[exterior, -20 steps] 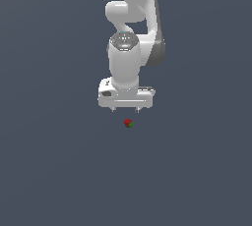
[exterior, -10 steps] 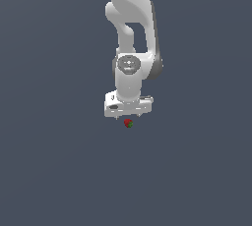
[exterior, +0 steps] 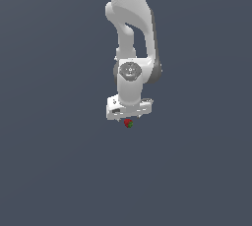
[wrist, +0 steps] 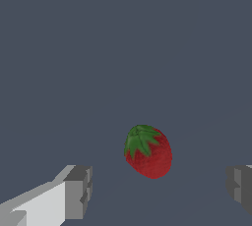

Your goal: Pick up the object and move it to a goal position.

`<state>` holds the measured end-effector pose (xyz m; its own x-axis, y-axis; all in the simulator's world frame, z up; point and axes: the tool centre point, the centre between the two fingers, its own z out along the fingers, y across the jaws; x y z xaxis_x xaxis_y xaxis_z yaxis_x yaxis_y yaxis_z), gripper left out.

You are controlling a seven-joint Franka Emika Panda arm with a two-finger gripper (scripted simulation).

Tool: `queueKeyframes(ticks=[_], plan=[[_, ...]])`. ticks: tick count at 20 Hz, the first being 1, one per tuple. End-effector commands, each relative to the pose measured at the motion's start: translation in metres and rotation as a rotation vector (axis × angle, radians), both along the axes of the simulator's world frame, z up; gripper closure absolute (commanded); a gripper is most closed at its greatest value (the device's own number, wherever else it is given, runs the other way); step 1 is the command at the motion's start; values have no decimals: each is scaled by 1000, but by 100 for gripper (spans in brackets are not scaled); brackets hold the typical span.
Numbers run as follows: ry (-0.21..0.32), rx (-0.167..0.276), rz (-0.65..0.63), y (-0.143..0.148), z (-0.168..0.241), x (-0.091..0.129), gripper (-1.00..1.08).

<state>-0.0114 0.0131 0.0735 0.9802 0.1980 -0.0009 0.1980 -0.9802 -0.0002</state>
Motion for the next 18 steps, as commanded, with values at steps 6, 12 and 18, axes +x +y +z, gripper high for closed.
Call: queueKeyframes(ticks=[6,12,18], plan=[[0,0,3,0,-21,-1,-92],[-1,0,5,0,-47,-1,-92],[-1,0,6,0,-51,0,108]])
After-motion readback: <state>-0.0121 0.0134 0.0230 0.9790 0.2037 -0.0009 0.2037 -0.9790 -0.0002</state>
